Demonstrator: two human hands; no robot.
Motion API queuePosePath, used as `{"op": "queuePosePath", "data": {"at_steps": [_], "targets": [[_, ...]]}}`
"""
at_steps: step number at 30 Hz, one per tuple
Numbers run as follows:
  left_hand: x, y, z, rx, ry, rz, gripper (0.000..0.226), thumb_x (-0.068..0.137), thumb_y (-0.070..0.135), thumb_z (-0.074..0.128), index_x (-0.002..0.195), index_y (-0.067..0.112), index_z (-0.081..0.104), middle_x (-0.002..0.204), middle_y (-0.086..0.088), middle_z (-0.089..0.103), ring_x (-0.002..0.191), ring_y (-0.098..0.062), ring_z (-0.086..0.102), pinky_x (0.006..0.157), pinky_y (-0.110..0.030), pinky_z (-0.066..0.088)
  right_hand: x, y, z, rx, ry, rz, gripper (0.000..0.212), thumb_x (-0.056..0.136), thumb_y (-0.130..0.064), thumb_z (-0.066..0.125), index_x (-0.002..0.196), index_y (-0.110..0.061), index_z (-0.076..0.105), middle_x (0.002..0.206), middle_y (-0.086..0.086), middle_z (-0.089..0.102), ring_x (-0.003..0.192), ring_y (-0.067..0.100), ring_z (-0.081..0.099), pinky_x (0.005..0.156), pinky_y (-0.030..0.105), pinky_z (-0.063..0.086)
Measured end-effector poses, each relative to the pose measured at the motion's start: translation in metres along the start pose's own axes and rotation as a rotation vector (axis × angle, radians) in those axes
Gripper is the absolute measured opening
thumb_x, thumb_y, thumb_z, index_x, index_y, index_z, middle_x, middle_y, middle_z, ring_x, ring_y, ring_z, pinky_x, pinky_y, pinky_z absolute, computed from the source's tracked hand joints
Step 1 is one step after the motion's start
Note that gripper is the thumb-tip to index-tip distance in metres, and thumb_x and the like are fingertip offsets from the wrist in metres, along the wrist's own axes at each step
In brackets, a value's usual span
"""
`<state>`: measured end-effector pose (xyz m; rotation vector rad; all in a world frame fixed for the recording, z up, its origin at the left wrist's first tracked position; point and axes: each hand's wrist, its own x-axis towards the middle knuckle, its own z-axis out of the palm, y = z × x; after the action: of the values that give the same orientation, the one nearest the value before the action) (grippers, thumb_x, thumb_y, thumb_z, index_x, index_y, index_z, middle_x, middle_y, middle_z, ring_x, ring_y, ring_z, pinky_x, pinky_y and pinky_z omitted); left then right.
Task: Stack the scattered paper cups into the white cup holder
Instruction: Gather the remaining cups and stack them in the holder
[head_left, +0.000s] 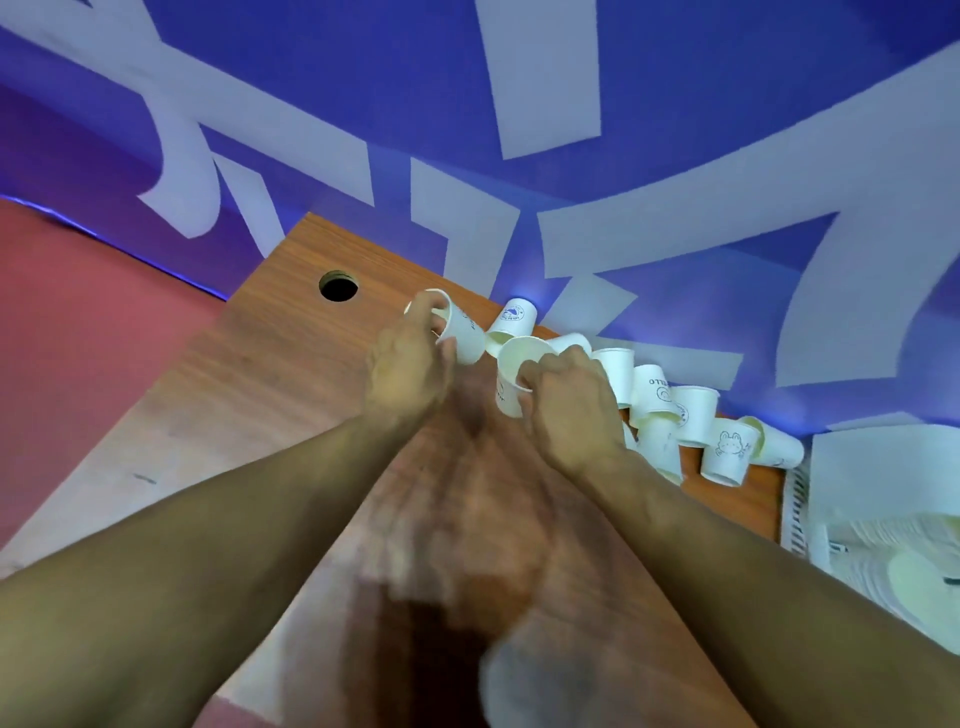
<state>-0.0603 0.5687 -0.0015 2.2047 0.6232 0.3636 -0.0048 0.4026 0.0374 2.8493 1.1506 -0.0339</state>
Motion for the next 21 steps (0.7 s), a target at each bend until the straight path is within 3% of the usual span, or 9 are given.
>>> {"op": "queuePosePath", "data": {"at_steps": [3, 7, 10, 15, 21], "targets": [[-0.024, 0.027, -0.005, 0.091, -0.036, 0.167, 0.030, 0.085, 0.018, 0.063, 0.115, 0.023, 0.057, 0.103, 0.004, 0.068, 0.096, -0.027, 0.063, 0.080, -0.038, 0.049, -0.026, 0.014, -0.015, 0.032, 0.176, -0.002, 0.004, 0.072, -0.012, 0.066, 0.073, -0.013, 0.062, 0.070, 0.008, 0.060, 0.072, 0.031, 0.051, 0.063, 0.036, 0.036], [-0.061, 0.072, 0.003, 0.158, -0.060, 0.267, 0.029, 0.083, 0.018, 0.063, 0.110, 0.025, 0.057, 0.100, 0.008, 0.068, 0.092, -0.025, 0.063, 0.074, -0.038, 0.050, -0.068, 0.036, -0.036, 0.072, 0.255, 0.016, 0.009, 0.071, -0.012, 0.067, 0.069, -0.013, 0.058, 0.068, 0.007, 0.059, 0.066, 0.031, 0.054, 0.060, 0.033, 0.036], [-0.091, 0.110, 0.015, 0.213, -0.084, 0.366, 0.027, 0.083, 0.019, 0.062, 0.109, 0.026, 0.058, 0.101, 0.006, 0.068, 0.091, -0.026, 0.064, 0.072, -0.039, 0.051, -0.111, 0.063, -0.050, 0.079, 0.316, 0.021, 0.012, 0.068, -0.014, 0.070, 0.069, -0.013, 0.058, 0.066, 0.006, 0.058, 0.060, 0.030, 0.054, 0.055, 0.031, 0.035], [-0.137, 0.177, 0.043, 0.256, -0.130, 0.503, 0.019, 0.087, 0.020, 0.060, 0.105, 0.024, 0.061, 0.088, 0.007, 0.060, 0.088, -0.024, 0.057, 0.070, -0.041, 0.050, -0.181, 0.116, -0.065, 0.110, 0.404, 0.103, 0.016, 0.068, -0.018, 0.072, 0.072, -0.014, 0.057, 0.067, 0.003, 0.056, 0.054, 0.028, 0.053, 0.051, 0.026, 0.021], [-0.183, 0.250, 0.100, 0.324, -0.234, 0.704, 0.005, 0.094, 0.027, 0.053, 0.096, 0.025, 0.056, 0.086, 0.006, 0.061, 0.075, -0.022, 0.051, 0.064, -0.041, 0.047, -0.267, 0.188, -0.065, 0.131, 0.455, 0.215, 0.014, 0.074, -0.023, 0.069, 0.076, -0.016, 0.057, 0.069, 0.002, 0.056, 0.055, 0.030, 0.053, 0.051, 0.026, 0.024]]}}
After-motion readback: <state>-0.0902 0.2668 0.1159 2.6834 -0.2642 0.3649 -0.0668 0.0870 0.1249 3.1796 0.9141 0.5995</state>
